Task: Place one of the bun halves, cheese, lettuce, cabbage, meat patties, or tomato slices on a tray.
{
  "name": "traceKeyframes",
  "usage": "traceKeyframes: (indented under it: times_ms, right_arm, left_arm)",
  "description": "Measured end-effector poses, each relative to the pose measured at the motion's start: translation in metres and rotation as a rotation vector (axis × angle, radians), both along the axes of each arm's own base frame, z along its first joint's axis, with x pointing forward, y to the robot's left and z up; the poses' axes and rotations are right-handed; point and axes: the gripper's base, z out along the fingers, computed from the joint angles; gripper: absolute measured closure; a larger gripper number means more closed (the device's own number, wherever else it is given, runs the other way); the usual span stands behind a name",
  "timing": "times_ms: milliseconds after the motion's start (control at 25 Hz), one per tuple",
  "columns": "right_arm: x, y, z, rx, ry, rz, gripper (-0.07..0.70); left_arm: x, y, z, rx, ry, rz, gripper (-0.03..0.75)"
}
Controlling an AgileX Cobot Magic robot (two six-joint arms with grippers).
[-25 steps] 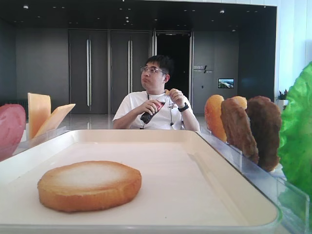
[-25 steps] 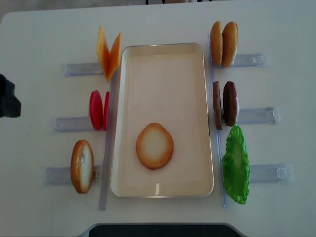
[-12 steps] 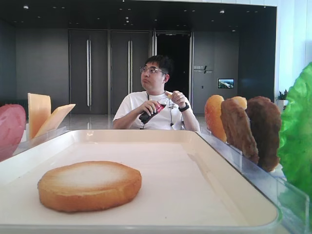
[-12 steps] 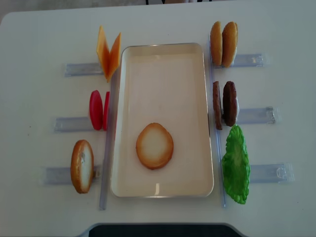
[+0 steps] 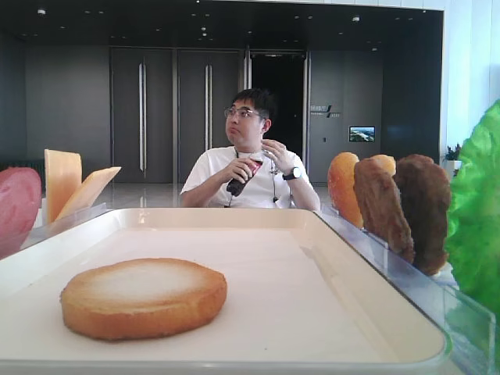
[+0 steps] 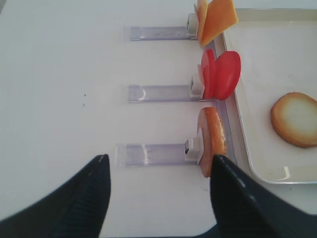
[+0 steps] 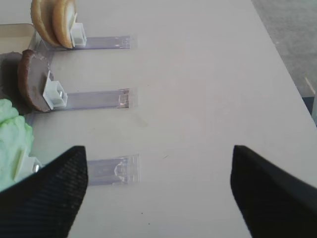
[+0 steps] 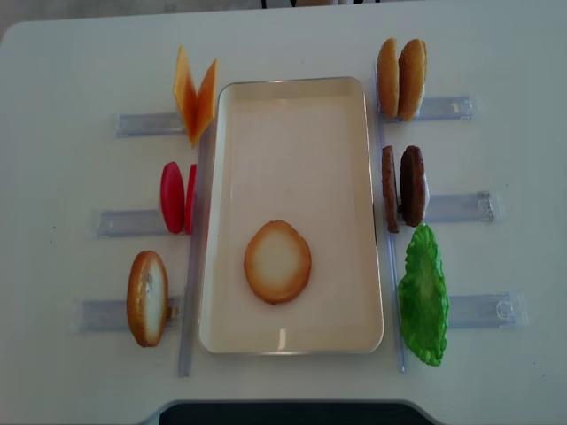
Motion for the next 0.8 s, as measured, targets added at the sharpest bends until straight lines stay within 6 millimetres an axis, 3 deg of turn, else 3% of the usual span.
traceKeyframes:
  times_ms: [480, 800]
  right_arm:
    - [0.0, 0.0, 0.0, 0.0, 0.0, 0.0, 0.043]
    - [0.0, 0.0, 0.0, 0.0, 0.0, 0.0, 0.043]
  left_arm:
    - [-0.03, -0.007, -0.025, -0.006, -0.149, -0.041, 0.231]
    - [-0.025, -0.009, -0.034, -0.011, -0.122, -0.063, 0.231]
